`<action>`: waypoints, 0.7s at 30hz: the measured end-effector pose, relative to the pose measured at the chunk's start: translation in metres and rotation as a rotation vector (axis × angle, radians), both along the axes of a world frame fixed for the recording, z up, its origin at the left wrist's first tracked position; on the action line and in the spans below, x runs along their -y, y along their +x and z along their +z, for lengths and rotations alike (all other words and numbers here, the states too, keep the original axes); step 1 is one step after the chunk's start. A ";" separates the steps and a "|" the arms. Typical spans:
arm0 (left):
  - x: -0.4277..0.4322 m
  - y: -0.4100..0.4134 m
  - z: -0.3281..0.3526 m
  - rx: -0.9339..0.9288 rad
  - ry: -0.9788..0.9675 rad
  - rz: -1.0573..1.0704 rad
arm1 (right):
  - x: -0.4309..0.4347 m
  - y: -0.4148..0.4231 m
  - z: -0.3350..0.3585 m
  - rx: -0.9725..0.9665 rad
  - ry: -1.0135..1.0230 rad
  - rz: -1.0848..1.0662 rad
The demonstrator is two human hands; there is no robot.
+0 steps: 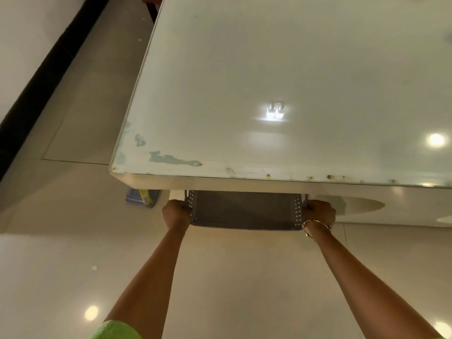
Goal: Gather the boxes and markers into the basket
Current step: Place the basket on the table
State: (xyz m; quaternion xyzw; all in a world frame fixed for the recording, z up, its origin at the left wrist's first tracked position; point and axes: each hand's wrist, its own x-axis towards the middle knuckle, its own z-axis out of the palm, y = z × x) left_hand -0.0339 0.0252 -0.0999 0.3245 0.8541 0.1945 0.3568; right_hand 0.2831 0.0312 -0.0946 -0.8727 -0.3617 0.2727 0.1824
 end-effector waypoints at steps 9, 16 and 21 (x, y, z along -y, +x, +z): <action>0.147 -0.014 0.082 0.043 -0.160 0.114 | 0.155 -0.008 0.113 -0.041 -0.130 -0.060; 0.215 -0.021 0.200 0.029 -0.199 0.123 | 0.220 -0.012 0.226 -0.113 -0.187 -0.117; 0.213 -0.026 0.295 0.021 -0.196 0.180 | 0.210 -0.013 0.312 -0.120 -0.151 -0.075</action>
